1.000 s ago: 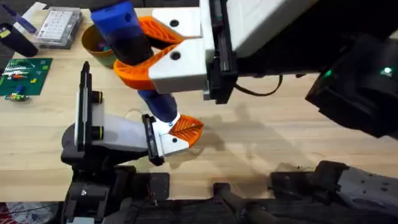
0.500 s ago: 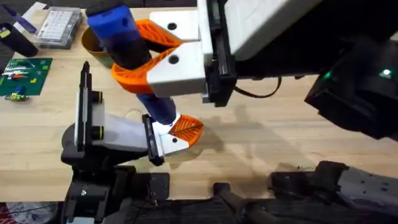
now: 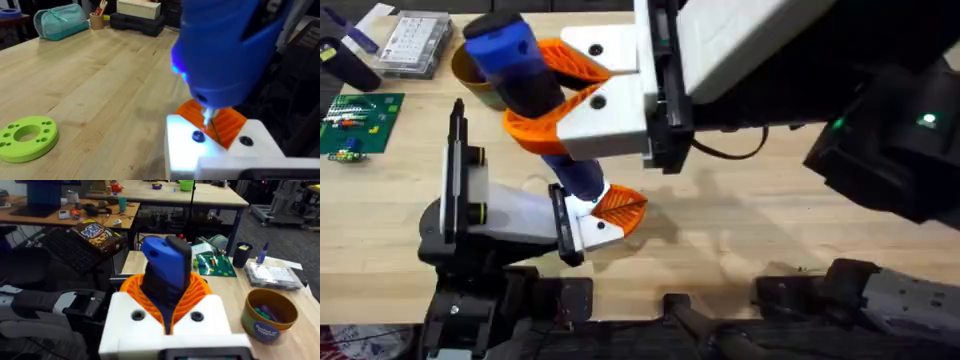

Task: Pick up the gripper from the table and insert it into the empty holder that is missing its gripper. Then pick up a screw, insert it into the mounting hole, and use the screwdriver to tighten it. Finally, clean up the table by picking up the vegetable and placing it into the bucket.

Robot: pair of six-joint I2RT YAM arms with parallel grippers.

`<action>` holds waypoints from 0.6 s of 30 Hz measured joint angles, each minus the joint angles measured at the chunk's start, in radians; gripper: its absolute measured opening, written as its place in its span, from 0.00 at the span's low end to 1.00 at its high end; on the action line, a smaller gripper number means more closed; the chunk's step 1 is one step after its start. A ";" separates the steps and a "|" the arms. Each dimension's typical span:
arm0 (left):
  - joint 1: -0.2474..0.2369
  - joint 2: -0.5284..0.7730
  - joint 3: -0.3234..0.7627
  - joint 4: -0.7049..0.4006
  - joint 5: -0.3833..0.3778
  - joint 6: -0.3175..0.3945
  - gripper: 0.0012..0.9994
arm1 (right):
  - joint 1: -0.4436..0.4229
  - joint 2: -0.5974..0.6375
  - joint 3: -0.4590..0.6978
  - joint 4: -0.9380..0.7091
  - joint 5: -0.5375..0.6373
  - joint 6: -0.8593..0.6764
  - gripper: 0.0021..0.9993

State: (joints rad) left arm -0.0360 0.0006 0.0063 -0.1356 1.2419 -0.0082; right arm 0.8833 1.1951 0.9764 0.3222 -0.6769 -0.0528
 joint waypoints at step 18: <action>0.000 0.000 0.000 0.000 0.000 0.000 0.00 | 0.000 0.030 -0.005 0.025 0.000 0.000 0.03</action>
State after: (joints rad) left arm -0.0360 0.0006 0.0063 -0.1356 1.2419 -0.0082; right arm 0.8833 1.2251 0.9718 0.3469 -0.6773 -0.0528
